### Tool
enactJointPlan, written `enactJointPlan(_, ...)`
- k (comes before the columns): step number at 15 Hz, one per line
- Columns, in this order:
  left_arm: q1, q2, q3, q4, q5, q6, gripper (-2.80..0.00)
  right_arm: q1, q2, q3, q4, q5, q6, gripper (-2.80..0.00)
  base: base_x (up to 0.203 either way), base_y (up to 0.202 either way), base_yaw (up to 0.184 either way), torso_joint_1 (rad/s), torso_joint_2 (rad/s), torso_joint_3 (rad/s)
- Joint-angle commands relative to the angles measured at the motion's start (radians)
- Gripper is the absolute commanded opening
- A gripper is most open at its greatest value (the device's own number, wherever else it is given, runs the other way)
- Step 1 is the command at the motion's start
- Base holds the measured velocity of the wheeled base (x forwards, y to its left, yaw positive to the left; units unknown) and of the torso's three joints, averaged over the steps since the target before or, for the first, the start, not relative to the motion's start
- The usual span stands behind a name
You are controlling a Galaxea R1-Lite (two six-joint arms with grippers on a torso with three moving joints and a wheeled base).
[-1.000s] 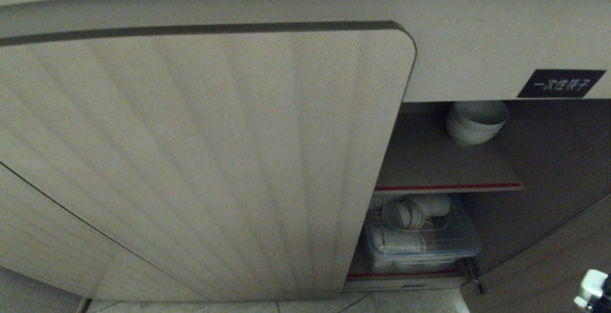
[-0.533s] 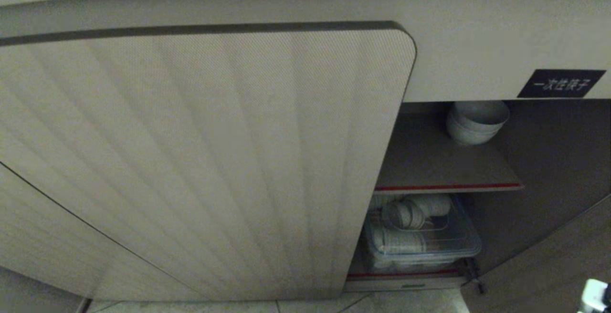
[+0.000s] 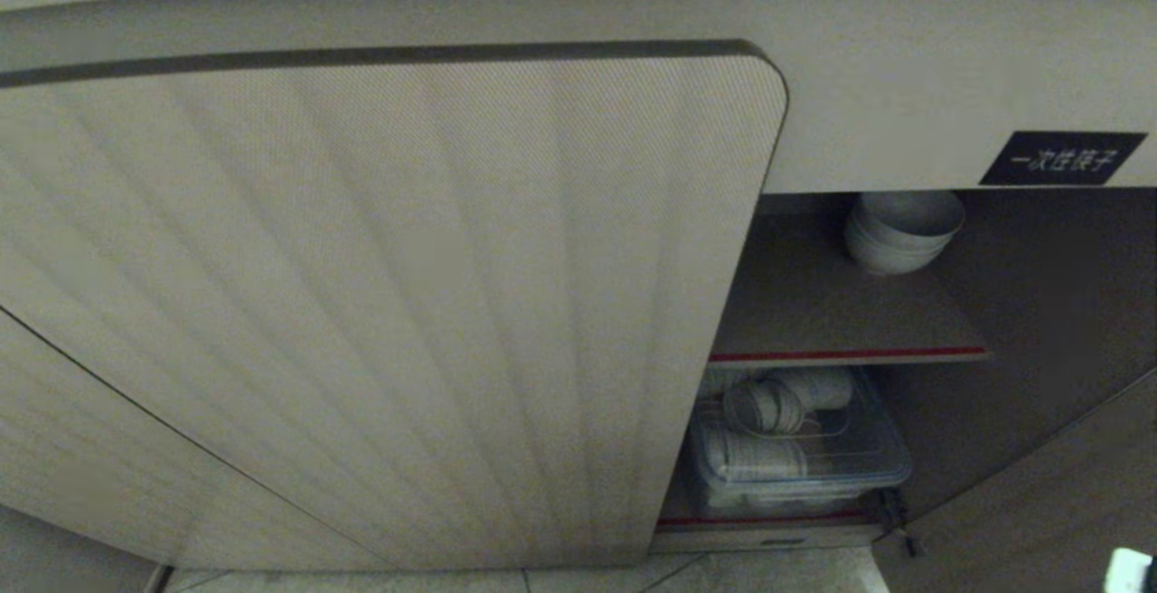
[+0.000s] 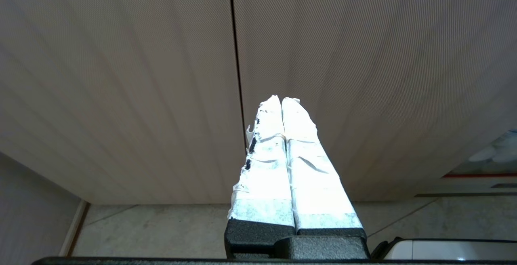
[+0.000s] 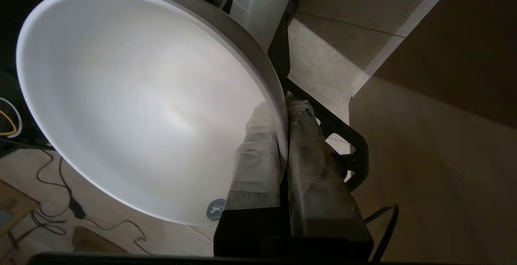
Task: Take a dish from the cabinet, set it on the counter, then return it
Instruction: Place it on the table
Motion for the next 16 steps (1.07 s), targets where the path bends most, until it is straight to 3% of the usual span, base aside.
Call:
enactJointPlan(1, -0.001, 0.000, 0.000, 0.000, 0.000, 0.000, -2.80, 0.000, 0.013, -0.002, 0.006, -0.002, -0.035, -2.80, 0.000, 0.000, 0.000, 0.000, 0.00, 0.000)
enactJointPlan(6, 0.001, 0.000, 0.000, 0.000, -0.001, 0.000, -2.80, 0.000, 0.039, -0.013, 0.003, -0.005, -0.117, -2.80, 0.000, 0.000, 0.000, 0.000, 0.00, 0.000)
enactJointPlan(13, 0.001, 0.000, 0.000, 0.000, -0.001, 0.000, -2.80, 0.041, 0.084, -0.022, 0.000, -0.006, -0.119, -2.80, 0.000, 0.000, 0.000, 0.000, 0.00, 0.000)
enactJointPlan(16, -0.001, 0.000, 0.000, -0.002, -0.001, 0.000, -2.80, 0.059, 0.126, -0.024, -0.012, -0.053, -0.120, -2.80, 0.000, 0.000, 0.000, 0.000, 0.00, 0.000)
